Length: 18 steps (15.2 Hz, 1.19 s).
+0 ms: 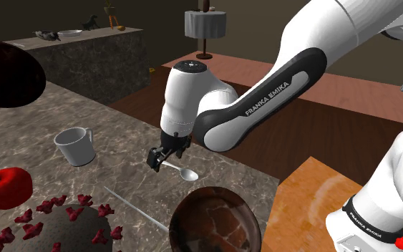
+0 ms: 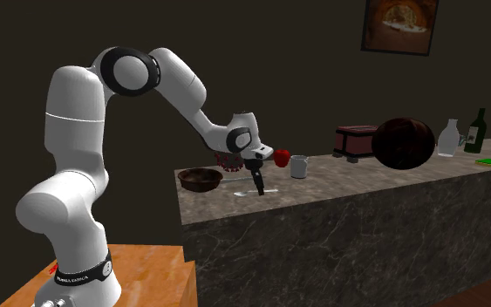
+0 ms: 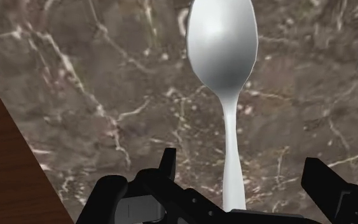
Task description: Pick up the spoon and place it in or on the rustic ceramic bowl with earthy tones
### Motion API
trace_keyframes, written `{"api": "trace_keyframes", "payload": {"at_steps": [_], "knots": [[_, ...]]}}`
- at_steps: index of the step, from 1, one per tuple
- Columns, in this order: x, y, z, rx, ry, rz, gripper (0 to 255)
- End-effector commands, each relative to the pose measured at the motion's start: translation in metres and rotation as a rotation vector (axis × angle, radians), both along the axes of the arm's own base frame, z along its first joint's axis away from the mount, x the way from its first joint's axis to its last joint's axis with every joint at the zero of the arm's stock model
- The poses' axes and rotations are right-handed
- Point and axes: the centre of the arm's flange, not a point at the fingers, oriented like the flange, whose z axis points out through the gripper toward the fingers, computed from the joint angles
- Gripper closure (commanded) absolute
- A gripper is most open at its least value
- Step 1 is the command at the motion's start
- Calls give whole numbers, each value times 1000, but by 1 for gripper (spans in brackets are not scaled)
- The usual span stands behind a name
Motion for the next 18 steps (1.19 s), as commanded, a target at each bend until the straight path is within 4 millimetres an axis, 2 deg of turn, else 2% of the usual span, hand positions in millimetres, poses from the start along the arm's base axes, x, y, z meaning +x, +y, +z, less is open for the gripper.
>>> {"api": "trace_keyframes", "payload": {"at_steps": [1, 10, 18], "knots": [[0, 0, 0, 0, 0, 0, 255], [0, 0, 0, 0, 0, 0, 255], [0, 0, 42, 0, 0, 0, 255]]}}
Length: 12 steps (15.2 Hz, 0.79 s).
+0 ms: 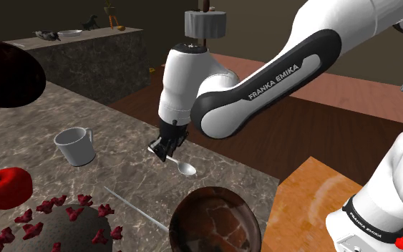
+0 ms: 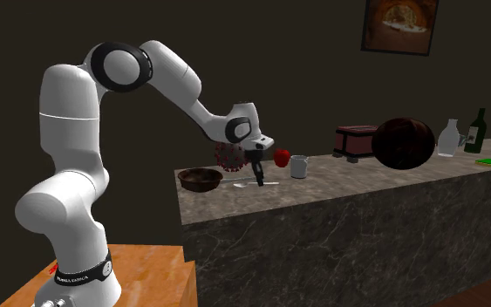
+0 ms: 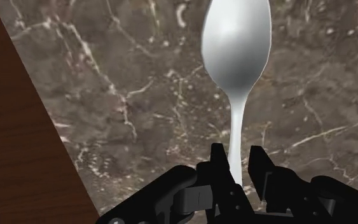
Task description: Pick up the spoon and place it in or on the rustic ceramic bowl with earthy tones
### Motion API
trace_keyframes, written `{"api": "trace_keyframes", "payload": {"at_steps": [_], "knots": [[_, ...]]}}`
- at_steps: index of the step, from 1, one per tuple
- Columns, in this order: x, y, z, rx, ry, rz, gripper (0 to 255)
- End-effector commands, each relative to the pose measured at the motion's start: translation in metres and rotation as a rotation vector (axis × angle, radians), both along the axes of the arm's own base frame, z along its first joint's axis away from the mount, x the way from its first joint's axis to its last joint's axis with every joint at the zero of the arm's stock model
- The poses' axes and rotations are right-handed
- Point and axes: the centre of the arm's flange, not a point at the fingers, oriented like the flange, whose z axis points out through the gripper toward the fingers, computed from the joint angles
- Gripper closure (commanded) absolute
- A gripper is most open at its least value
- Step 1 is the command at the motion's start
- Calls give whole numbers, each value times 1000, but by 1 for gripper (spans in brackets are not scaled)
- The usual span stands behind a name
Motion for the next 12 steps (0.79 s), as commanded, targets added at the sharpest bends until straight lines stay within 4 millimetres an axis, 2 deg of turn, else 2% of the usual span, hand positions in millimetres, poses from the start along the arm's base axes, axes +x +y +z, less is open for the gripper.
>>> {"api": "trace_keyframes", "payload": {"at_steps": [1, 12], "knots": [[-1, 0, 11, 0, 0, 0, 255], [-1, 0, 69, 0, 0, 0, 255]]}}
